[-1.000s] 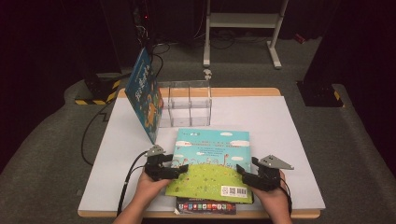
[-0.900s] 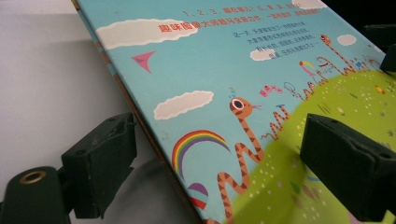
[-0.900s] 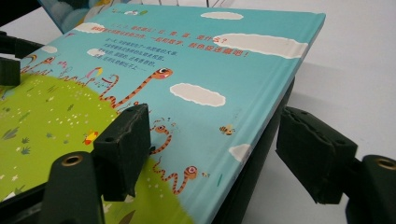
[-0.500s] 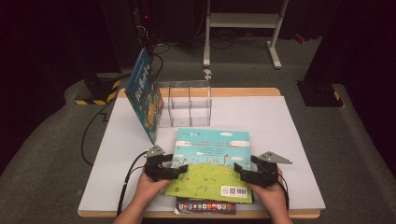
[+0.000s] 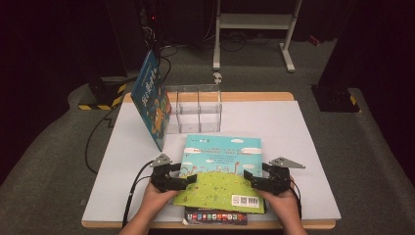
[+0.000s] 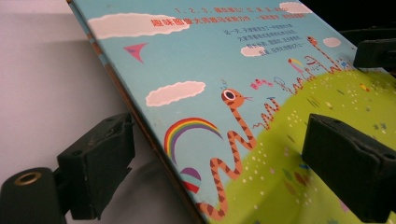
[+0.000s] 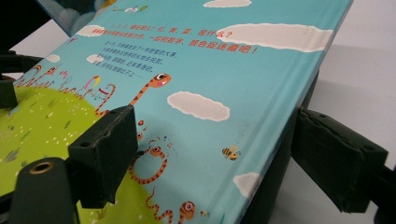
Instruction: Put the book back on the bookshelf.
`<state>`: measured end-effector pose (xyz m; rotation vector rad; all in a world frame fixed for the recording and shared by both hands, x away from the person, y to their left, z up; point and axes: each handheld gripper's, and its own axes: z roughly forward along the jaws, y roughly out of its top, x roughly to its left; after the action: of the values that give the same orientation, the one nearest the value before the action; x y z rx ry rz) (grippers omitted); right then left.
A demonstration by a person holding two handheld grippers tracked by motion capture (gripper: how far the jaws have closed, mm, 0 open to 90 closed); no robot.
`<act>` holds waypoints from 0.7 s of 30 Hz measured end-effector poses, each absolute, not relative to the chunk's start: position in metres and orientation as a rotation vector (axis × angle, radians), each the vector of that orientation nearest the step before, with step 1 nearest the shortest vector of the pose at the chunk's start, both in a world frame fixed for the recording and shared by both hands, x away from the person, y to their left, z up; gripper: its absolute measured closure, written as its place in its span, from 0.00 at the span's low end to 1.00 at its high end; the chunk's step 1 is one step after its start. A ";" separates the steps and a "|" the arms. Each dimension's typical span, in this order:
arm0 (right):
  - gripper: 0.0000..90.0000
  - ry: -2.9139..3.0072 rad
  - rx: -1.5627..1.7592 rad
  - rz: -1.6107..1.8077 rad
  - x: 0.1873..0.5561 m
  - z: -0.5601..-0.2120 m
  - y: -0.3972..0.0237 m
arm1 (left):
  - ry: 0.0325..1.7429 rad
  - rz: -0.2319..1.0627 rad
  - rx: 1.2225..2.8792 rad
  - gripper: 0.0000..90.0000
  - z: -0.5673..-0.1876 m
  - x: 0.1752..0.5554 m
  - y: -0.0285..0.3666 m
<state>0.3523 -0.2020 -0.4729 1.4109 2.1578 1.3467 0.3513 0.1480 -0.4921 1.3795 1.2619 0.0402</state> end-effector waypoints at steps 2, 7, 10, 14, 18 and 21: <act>0.16 2.159 1.420 1.352 0.352 -0.473 -0.202 | 1.259 0.041 1.383 0.10 -0.492 0.351 0.148; 0.16 2.167 1.420 1.366 0.352 -0.474 -0.203 | 1.262 0.020 1.375 0.09 -0.493 0.352 0.147; 0.16 2.172 1.420 1.372 0.353 -0.475 -0.202 | 1.258 -0.009 1.377 0.09 -0.494 0.352 0.146; 0.16 2.172 1.426 1.370 0.352 -0.474 -0.202 | 1.256 -0.023 1.380 0.09 -0.494 0.352 0.145; 0.16 2.174 1.429 1.362 0.353 -0.474 -0.201 | 1.265 -0.025 1.385 0.11 -0.492 0.351 0.145; 0.16 2.181 1.433 1.347 0.353 -0.473 -0.201 | 1.271 -0.018 1.396 0.11 -0.490 0.351 0.144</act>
<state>0.3532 -0.2010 -0.4728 1.4328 2.1810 1.3466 0.3513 0.1440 -0.4901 1.3957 1.2710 -0.0176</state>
